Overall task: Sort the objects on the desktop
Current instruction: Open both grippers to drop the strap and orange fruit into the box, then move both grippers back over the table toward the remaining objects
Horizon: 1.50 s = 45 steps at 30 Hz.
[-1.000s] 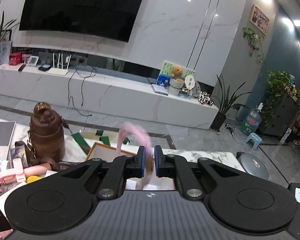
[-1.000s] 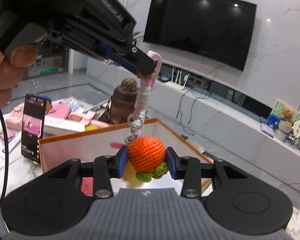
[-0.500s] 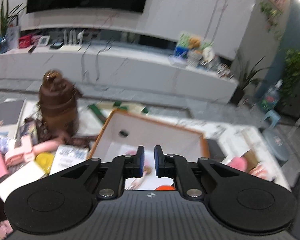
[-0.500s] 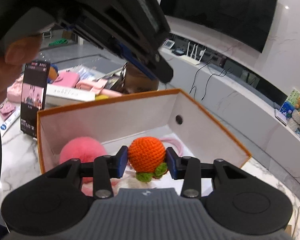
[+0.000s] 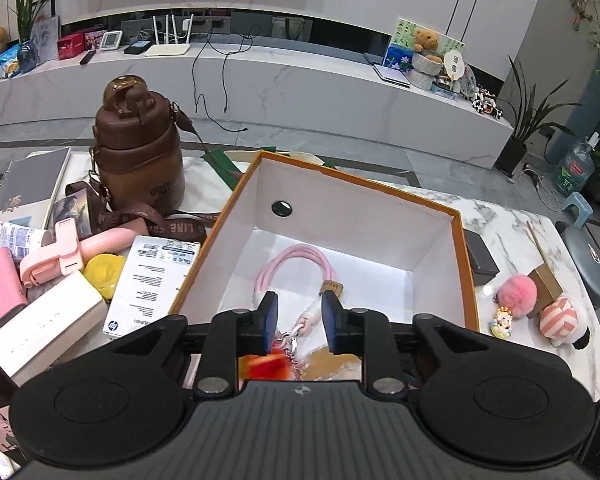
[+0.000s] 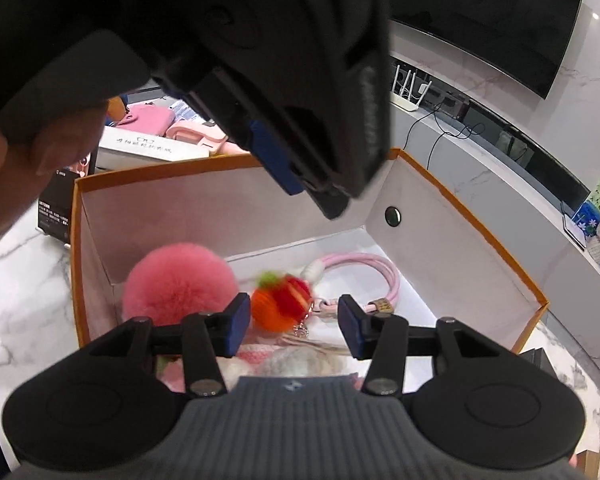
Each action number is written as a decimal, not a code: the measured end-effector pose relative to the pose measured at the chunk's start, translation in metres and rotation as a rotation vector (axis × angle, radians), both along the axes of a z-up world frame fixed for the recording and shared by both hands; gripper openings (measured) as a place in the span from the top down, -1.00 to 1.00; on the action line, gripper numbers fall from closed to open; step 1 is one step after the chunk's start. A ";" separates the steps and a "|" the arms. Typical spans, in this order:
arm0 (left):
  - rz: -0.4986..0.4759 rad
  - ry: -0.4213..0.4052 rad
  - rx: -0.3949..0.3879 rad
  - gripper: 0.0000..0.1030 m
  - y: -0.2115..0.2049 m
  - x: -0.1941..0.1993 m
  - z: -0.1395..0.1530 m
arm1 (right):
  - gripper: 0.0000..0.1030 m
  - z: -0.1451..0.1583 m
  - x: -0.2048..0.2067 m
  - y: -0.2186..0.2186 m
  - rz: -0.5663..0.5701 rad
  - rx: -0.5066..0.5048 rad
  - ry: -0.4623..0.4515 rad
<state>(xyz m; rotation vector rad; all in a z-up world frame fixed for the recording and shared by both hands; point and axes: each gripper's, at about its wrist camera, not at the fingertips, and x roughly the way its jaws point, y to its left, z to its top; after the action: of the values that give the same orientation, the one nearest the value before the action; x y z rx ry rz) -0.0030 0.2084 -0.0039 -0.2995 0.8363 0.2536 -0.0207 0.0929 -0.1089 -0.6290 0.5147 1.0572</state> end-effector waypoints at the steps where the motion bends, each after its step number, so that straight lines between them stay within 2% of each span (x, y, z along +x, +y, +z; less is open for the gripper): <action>1: 0.002 0.001 -0.002 0.44 0.000 0.000 0.000 | 0.01 0.000 0.000 -0.001 0.002 0.002 0.002; 11: 0.024 0.011 -0.008 0.32 -0.001 0.003 -0.004 | -0.07 0.019 0.012 -0.033 -0.031 0.093 0.046; 13: 0.025 0.002 -0.007 0.32 -0.004 0.004 -0.002 | -0.16 0.026 0.016 -0.043 -0.051 0.124 0.052; 16: 0.028 -0.023 -0.012 0.30 -0.008 0.006 0.002 | -0.16 0.037 0.021 -0.058 -0.082 0.167 0.064; 17: 0.027 -0.028 -0.013 0.23 -0.009 0.006 0.003 | -0.16 0.040 0.023 -0.063 -0.092 0.178 0.066; 18: 0.026 -0.032 -0.012 0.06 -0.011 0.007 0.004 | -0.16 0.044 0.025 -0.065 -0.102 0.188 0.068; 20: 0.021 -0.043 -0.002 -0.06 -0.016 0.009 0.006 | -0.16 0.048 0.028 -0.073 -0.120 0.203 0.063; 28: -0.018 -0.046 0.010 -0.06 -0.037 0.020 0.004 | -0.17 0.050 0.051 -0.105 -0.206 0.223 0.043; 32: -0.026 -0.080 0.006 -0.06 -0.050 0.024 0.010 | -0.18 0.050 0.061 -0.120 -0.257 0.232 0.036; 38: -0.084 -0.138 0.028 -0.07 -0.086 0.033 0.019 | -0.19 0.053 0.085 -0.154 -0.356 0.248 0.029; 45: -0.160 -0.132 0.048 -0.09 -0.127 0.048 0.015 | -0.22 0.052 0.101 -0.198 -0.453 0.232 0.032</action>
<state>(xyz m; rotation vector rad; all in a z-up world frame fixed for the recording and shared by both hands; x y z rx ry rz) 0.0449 0.0815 0.0109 -0.2009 0.7181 0.1027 0.0807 -0.1055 -0.0571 -0.2707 0.5222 0.6840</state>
